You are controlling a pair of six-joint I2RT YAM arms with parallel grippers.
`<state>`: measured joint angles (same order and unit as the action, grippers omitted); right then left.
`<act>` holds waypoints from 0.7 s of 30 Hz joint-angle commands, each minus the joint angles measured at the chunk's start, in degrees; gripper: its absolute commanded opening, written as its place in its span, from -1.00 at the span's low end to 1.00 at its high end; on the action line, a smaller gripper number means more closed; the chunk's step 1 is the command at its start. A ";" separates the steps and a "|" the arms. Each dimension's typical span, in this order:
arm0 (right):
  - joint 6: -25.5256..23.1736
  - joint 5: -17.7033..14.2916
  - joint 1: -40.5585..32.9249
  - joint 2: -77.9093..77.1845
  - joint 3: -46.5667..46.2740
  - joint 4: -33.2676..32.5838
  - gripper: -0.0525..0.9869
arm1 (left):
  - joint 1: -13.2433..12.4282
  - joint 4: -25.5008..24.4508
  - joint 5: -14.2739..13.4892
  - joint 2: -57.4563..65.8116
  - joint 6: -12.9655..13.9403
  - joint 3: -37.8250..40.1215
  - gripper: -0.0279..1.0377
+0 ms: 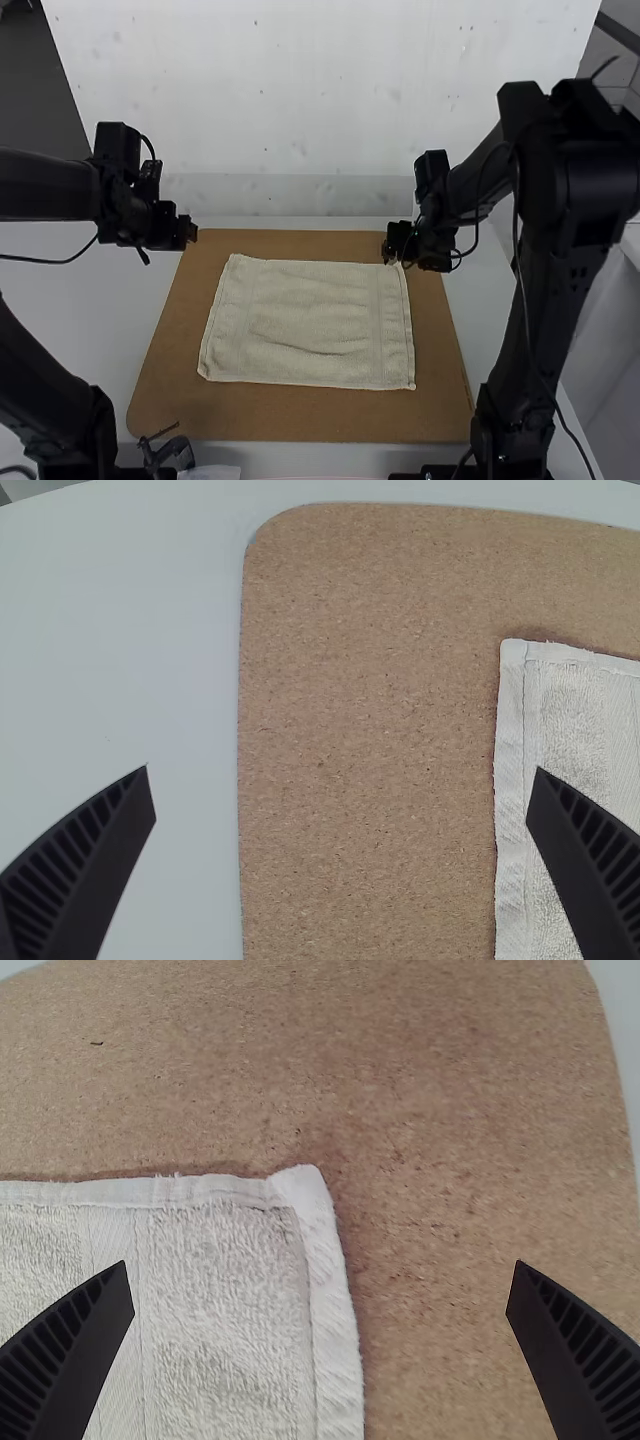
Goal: Fold the towel.
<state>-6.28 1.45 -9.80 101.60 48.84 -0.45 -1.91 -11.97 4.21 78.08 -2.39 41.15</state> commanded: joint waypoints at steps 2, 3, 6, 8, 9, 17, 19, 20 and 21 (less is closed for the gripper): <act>-1.36 -2.07 -1.89 5.45 4.95 0.27 0.94 | -1.08 1.86 0.98 3.30 -0.24 1.57 0.85; -1.36 -2.33 -2.15 6.33 5.65 0.10 0.92 | -1.16 2.12 0.98 3.65 -0.16 1.57 0.85; -1.36 -4.44 -3.29 8.79 6.97 -0.61 0.69 | -1.08 3.09 0.89 5.59 -0.16 1.83 0.84; -1.27 -6.46 -4.35 10.37 7.59 -1.66 0.32 | -0.81 3.09 0.98 7.26 -0.16 2.62 0.84; -1.27 -7.61 -4.79 10.99 7.76 -1.84 0.10 | -0.64 3.09 0.98 8.40 -0.33 3.24 0.84; -2.68 -10.24 -5.67 12.92 9.17 -4.56 -0.87 | 2.09 -0.51 0.89 17.89 -1.83 10.27 0.84; -2.68 -10.33 -5.58 13.27 9.34 -4.56 -0.87 | 3.32 -1.74 0.71 20.71 -2.70 12.56 0.84; -2.68 -10.42 -5.58 13.27 9.34 -4.56 -0.87 | 3.85 -2.27 0.63 22.38 -2.88 13.70 0.84; -2.68 -10.59 -5.49 13.36 9.34 -4.56 -0.87 | 4.46 -2.80 0.45 23.78 -3.14 14.93 0.83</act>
<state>-8.19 -7.97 -15.35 112.07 58.17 -4.43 0.56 -13.89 4.54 98.17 -3.92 51.75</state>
